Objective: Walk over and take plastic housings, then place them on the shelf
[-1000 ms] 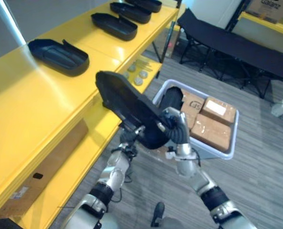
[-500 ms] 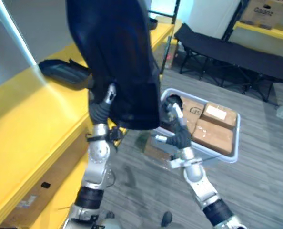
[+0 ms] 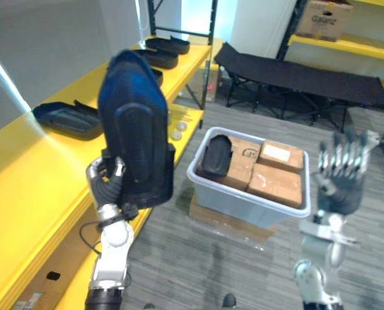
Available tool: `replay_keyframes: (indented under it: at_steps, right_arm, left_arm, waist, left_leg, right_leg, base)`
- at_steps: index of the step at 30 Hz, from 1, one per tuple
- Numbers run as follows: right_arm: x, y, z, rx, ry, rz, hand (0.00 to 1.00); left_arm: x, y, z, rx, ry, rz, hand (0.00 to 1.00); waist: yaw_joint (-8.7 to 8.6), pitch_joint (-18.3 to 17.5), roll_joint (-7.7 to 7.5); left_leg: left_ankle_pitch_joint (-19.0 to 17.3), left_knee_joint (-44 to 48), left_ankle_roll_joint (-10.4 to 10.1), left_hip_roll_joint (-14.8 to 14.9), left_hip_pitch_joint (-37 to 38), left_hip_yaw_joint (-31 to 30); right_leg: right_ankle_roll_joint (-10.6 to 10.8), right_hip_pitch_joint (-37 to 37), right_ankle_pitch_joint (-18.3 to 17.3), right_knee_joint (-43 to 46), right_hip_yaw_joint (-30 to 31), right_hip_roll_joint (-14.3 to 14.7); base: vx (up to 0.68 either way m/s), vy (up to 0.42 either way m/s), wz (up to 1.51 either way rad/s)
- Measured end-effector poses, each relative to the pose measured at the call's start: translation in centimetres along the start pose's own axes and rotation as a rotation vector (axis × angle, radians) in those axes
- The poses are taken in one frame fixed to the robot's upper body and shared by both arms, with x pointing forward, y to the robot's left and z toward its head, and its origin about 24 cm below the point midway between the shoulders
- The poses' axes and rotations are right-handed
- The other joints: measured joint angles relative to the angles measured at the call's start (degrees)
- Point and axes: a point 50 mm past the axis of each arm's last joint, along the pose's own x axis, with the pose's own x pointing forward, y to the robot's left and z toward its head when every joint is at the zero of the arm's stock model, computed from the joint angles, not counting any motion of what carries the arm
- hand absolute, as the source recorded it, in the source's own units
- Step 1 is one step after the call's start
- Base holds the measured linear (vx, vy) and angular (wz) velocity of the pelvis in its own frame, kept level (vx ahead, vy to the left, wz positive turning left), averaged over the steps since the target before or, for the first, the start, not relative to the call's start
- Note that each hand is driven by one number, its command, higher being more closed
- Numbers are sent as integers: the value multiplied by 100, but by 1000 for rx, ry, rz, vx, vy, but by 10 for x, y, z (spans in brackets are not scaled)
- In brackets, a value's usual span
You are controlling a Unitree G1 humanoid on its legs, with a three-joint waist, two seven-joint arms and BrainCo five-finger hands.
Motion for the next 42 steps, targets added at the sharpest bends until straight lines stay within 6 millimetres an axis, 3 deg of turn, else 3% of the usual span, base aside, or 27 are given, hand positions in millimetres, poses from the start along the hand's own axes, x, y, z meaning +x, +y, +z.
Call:
replay_keyframes:
  at_steps: [2, 6, 10, 15, 21, 27, 33, 36, 42]
  right_arm:
    - [-24, -27, -24, -41, 159, -127, 0]
    - [-67, -82, -44, -113, 321, -393, 0]
    - [-78, -96, -43, -48, 303, -497, 0]
    - [-65, -87, -46, -59, 284, -442, 0]
    - [-56, -69, -60, -26, 350, -339, 0]
    - [-40, -30, -84, -50, 454, -126, 0]
    - [-22, 15, -103, -97, 492, 42, 0]
    - [-20, 23, -107, -136, 508, 73, 0]
    - [-24, 20, -111, -143, 560, 56, 0]
  left_arm:
    - [-6, 7, -7, -3, 39, 16, 100]
    - [-14, 21, -13, -96, 58, 60, 100]
    - [-17, 30, -9, -190, 35, 84, 100]
    - [-12, 40, 14, -314, -51, 51, 100]
    - [-12, 68, 21, -273, -106, 159, 100]
    - [-26, 120, 16, -145, -85, 419, 100]
    - [-57, 161, 20, -18, -68, 570, 100]
    - [-67, 170, 22, -25, -74, 601, 100]
    - [-66, 171, 27, -25, -108, 584, 100]
  waist:
    - [-1, -33, 63]
    - [-10, -61, 204]
    - [-5, -99, 275]
    - [67, -103, 291]
    - [190, -102, 336]
    - [714, -83, 356]
    - [1306, -34, 315]
    - [1358, -16, 302]
    - [1319, 144, 201]
  left_leg:
    - [-1, -6, 1, -2, -4, 63]
    - [-1, -13, 0, -8, -6, 64]
    - [-1, -12, 0, -22, -2, 46]
    - [-1, -5, 2, -51, -20, -22]
    - [7, -2, 9, -76, -119, -310]
    - [18, 30, 18, -171, -321, -930]
    - [4, 143, 46, -364, -508, -1531]
    - [-24, 203, 73, -436, -507, -1654]
    - [-52, 239, 116, -467, -604, -1769]
  right_leg:
    - [-4, -46, -2, 1, 77, 2]
    - [1, -50, 9, 49, 79, -5]
    - [3, -31, 11, 50, 61, -21]
    - [10, -5, -29, 15, -3, -58]
    - [24, 108, -89, 42, -296, -87]
    - [94, 350, -152, 52, -923, -142]
    - [196, 633, -281, 53, -1521, -250]
    - [225, 738, -313, 54, -1672, -293]
    - [203, 808, -447, 147, -1864, -318]
  base:
    - [-12, 9, -13]
    - [0, 2, -2]
    - [-1, 4, 1]
    - [-19, 15, 6]
    - [18, 11, 25]
    - [43, 10, 54]
    - [15, 15, 51]
    - [0, 19, 23]
    - [-16, 6, 17]
